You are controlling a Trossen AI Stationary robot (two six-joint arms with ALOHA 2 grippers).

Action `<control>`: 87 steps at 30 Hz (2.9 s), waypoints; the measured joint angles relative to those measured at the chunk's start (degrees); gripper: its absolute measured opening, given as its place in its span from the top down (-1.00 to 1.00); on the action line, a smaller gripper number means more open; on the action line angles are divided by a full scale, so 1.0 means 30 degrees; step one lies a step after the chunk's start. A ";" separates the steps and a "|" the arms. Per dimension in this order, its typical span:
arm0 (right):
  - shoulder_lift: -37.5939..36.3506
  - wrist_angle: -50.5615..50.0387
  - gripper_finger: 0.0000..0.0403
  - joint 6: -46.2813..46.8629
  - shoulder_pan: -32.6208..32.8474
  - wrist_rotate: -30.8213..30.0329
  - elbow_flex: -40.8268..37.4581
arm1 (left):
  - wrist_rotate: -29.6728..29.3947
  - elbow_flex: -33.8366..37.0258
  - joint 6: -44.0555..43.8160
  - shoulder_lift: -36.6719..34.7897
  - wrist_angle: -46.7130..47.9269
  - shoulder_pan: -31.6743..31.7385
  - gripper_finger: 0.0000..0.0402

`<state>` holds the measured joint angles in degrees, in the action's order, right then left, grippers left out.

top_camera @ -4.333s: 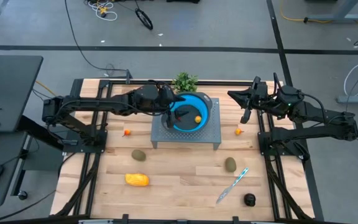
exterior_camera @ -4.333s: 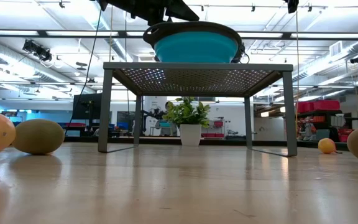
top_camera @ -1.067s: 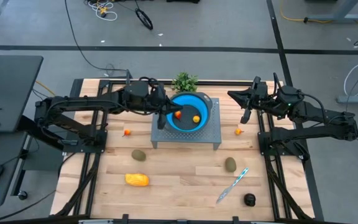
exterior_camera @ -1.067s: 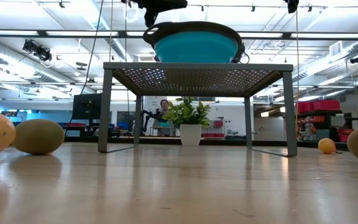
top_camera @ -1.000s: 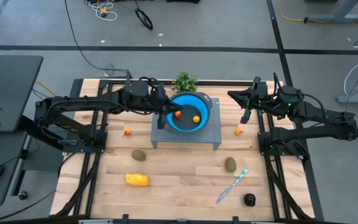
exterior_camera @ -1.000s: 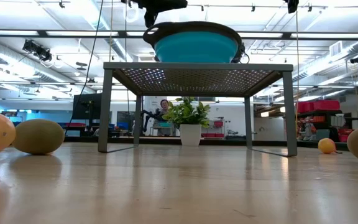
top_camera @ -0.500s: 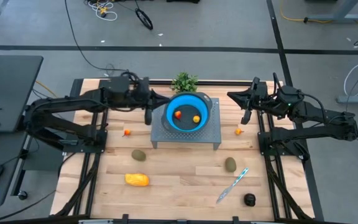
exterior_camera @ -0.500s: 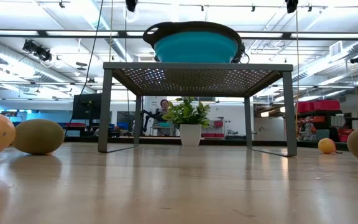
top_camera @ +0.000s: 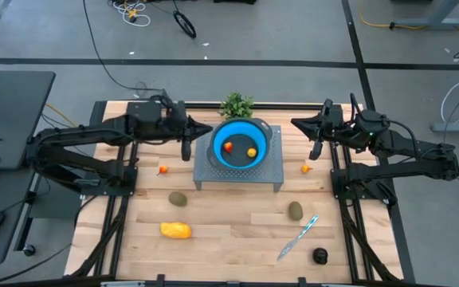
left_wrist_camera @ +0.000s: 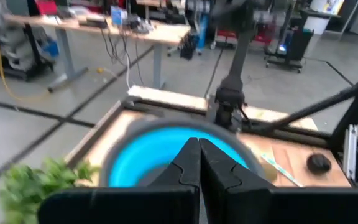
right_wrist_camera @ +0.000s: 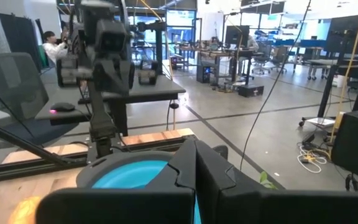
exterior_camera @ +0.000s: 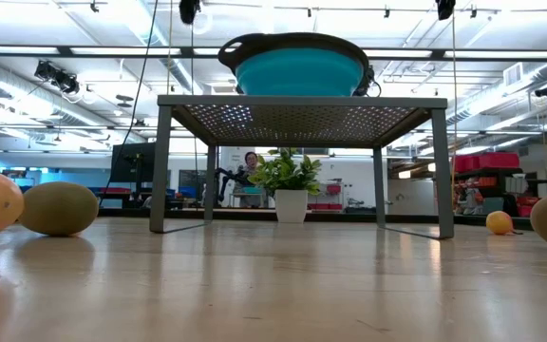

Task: Pick & Place Fruit
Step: Put the right orange pear into the strainer bowl on the shelf

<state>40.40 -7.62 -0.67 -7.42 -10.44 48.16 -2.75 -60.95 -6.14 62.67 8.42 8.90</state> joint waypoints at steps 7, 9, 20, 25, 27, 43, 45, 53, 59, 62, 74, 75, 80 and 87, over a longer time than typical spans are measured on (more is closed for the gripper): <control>0.0000 -0.0012 1.00 0.0000 0.0000 0.0058 0.0000 | 0.0213 0.2320 -0.0712 -0.0707 -0.1728 -0.0621 1.00; 0.0007 -0.0036 1.00 -0.0007 0.0002 0.0058 0.0000 | 0.0215 0.2723 -0.0744 -0.1060 -0.1694 -0.0789 1.00; 0.0000 -0.0146 1.00 -0.0007 0.0001 0.0714 0.0000 | -0.0436 0.3649 -0.0559 -0.4697 0.1118 -0.0881 1.00; -0.0138 -0.0153 1.00 -0.0007 0.0000 0.0769 0.0000 | -0.0856 0.3649 -0.0457 -0.6224 0.2288 -0.0874 1.00; -0.0268 -0.0165 1.00 -0.0015 0.0000 0.0760 0.0000 | -0.1135 0.3649 -0.0457 -0.6660 0.2769 -0.0870 1.00; -0.2470 -0.2988 1.00 -0.0036 0.0000 0.0685 0.0000 | -0.1799 0.3642 -0.0522 -0.7137 0.2888 -0.0866 1.00; -0.2839 -0.3632 1.00 -0.0002 0.0000 0.0685 0.0000 | -0.1799 0.3642 -0.0529 -0.7137 0.2888 -0.0866 1.00; -0.3381 -0.4320 1.00 0.0394 0.0000 0.0685 0.0000 | -0.1892 0.3645 -0.0467 -0.7137 0.2895 -0.0866 1.00; -0.3381 -0.4553 1.00 0.0573 0.0000 0.1368 0.0000 | -0.1908 0.3642 -0.0471 -0.7137 0.2890 -0.0866 0.99; -0.3381 -0.4998 1.00 0.0837 0.0007 0.2300 0.0000 | -0.1908 0.3642 -0.0471 -0.7130 0.2895 -0.0866 0.99; -0.3373 -0.5128 1.00 0.1504 -0.0033 0.1967 0.0000 | -0.2228 0.3642 -0.0537 -0.7130 0.2888 -0.0874 0.99; -0.3381 -0.5146 1.00 0.1463 -0.0083 0.1716 0.0000 | -0.2228 0.3642 -0.0553 -0.7130 0.2888 -0.0874 0.99; -0.3380 -0.5137 1.00 0.0277 -0.0828 0.0999 0.0000 | -0.2228 0.3642 -0.0725 -0.7127 0.2888 -0.0874 0.99; -0.3373 -0.5377 1.00 0.0051 -0.2338 0.1085 0.0000 | -0.2228 0.3642 -0.0859 -0.7123 0.2881 -0.0874 0.99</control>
<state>30.28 -23.75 -0.51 -14.44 -7.18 48.16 -9.43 -50.02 -8.71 41.30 17.06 6.28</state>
